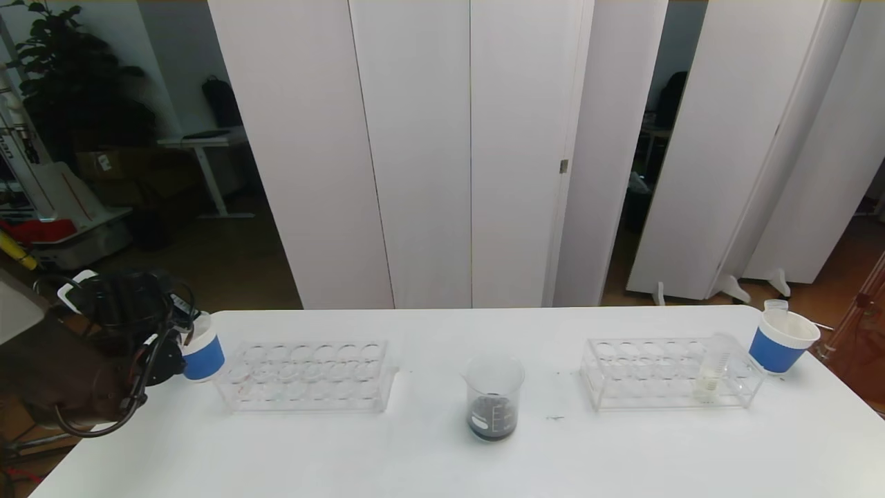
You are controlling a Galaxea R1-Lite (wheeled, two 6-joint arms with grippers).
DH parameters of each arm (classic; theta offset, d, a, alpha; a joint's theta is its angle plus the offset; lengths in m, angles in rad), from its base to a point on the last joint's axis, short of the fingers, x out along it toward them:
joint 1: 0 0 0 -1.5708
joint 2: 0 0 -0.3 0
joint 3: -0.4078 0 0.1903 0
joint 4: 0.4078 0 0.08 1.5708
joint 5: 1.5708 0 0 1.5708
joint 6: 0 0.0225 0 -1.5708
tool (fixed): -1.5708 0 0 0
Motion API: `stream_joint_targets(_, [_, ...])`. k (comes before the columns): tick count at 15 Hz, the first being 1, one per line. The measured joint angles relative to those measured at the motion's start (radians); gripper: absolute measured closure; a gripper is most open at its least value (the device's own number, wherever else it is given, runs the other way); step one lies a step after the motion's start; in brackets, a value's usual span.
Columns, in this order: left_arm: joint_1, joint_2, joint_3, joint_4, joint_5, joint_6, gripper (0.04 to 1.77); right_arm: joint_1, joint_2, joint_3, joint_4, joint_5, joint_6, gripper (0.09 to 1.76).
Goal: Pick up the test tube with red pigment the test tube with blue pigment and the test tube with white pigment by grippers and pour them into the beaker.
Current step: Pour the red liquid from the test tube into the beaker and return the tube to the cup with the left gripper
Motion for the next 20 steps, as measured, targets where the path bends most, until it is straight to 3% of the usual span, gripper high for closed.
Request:
stream_joint_targets(2, [-0.003, 0.003, -0.002, 0.003, 0.0, 0.004, 0.25, 0.0, 0.0, 0.0, 0.0, 0.0, 0.0, 0.1])
stream_joint_targets(3, [-0.003, 0.004, -0.003, 0.004, 0.0, 0.007, 0.08, 0.0, 0.0, 0.0, 0.0, 0.0, 0.0, 0.1])
stream_joint_targets(9, [-0.008, -0.014, -0.009, 0.009, -0.002, 0.023, 0.06, 0.0, 0.0, 0.0, 0.0, 0.0, 0.0, 0.1])
stream_joint_targets(12, [-0.016, -0.067, -0.013, 0.018, -0.004, 0.107, 0.06, 0.0, 0.0, 0.0, 0.0, 0.0, 0.0, 0.1])
stream_joint_targets(15, [-0.027, -0.148, -0.018, 0.09, -0.005, 0.203, 0.06, 0.0, 0.0, 0.0, 0.0, 0.0, 0.0, 0.1])
stream_joint_targets(20, [-0.078, -0.331, -0.022, 0.268, -0.022, 0.222, 0.06, 0.0, 0.0, 0.0, 0.0, 0.0, 0.0, 0.1])
